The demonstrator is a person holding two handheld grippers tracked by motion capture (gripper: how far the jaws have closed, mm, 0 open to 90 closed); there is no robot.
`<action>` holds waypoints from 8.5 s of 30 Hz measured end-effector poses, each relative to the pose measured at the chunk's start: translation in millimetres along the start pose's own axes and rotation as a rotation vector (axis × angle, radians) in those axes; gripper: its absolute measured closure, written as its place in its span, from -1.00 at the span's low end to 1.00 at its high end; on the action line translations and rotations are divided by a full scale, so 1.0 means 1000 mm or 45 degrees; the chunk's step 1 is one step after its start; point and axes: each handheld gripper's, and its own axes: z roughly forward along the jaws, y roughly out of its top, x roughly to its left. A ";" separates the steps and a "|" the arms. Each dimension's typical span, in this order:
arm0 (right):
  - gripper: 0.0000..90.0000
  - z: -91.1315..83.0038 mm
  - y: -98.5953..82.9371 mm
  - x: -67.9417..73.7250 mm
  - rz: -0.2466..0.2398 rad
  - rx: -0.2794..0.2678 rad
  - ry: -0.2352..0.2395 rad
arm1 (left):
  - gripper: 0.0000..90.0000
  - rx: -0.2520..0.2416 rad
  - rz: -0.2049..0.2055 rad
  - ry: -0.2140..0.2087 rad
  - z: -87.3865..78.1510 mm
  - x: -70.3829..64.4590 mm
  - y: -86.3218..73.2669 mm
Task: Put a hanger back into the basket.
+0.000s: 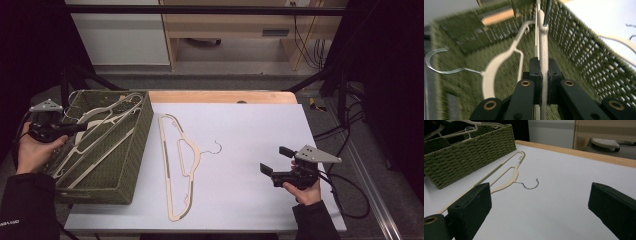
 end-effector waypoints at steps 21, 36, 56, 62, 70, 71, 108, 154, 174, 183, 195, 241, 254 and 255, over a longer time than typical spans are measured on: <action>-0.88 0.004 -0.002 0.001 0.001 0.022 0.010 | 0.42 0.096 -0.300 0.249 0.030 0.017 -0.040; -0.88 0.007 -0.004 0.001 -0.007 0.032 0.011 | 0.13 -0.050 -0.256 0.268 0.001 -0.009 -0.037; -0.86 -0.002 -0.001 0.000 0.010 -0.018 0.012 | -0.57 -0.353 0.007 -0.055 0.020 -0.167 0.012; -0.85 -0.003 -0.001 0.000 0.006 -0.018 0.016 | -0.54 -0.271 0.070 -0.142 0.059 -0.210 0.011; -0.85 -0.004 -0.001 0.000 0.001 -0.020 0.020 | -0.28 -0.122 0.096 -0.217 0.103 -0.240 -0.004; -0.85 -0.005 -0.002 0.000 0.000 -0.020 0.021 | -0.16 -0.109 0.111 -0.222 0.107 -0.244 -0.007; -0.82 0.007 -0.008 0.004 0.005 0.025 0.050 | 1.00 0.255 0.253 -0.412 0.107 -0.269 -0.083; 0.59 0.220 -0.019 0.044 -0.186 0.506 0.143 | -0.67 -0.107 0.054 -0.336 0.090 -0.244 -0.070; 0.98 0.224 -0.020 0.045 -0.312 0.564 0.262 | -0.65 -0.087 0.065 -0.336 0.096 -0.245 -0.071; 0.99 0.220 -0.014 0.044 -0.326 0.565 0.280 | -0.61 -0.047 0.074 -0.325 0.105 -0.245 -0.064; 0.99 0.212 -0.004 0.049 -0.336 0.555 0.291 | -0.34 0.055 0.104 -0.219 0.157 -0.250 -0.033; 0.89 0.182 0.014 0.070 -0.378 0.530 0.193 | 0.15 0.102 0.124 -0.184 0.139 -0.271 -0.027; 0.90 0.173 0.020 0.073 -0.400 0.516 0.174 | 0.05 0.187 0.065 -0.150 0.117 -0.282 -0.059; 0.90 0.172 0.020 0.074 -0.402 0.517 0.172 | 0.06 0.193 0.066 -0.147 0.117 -0.282 -0.060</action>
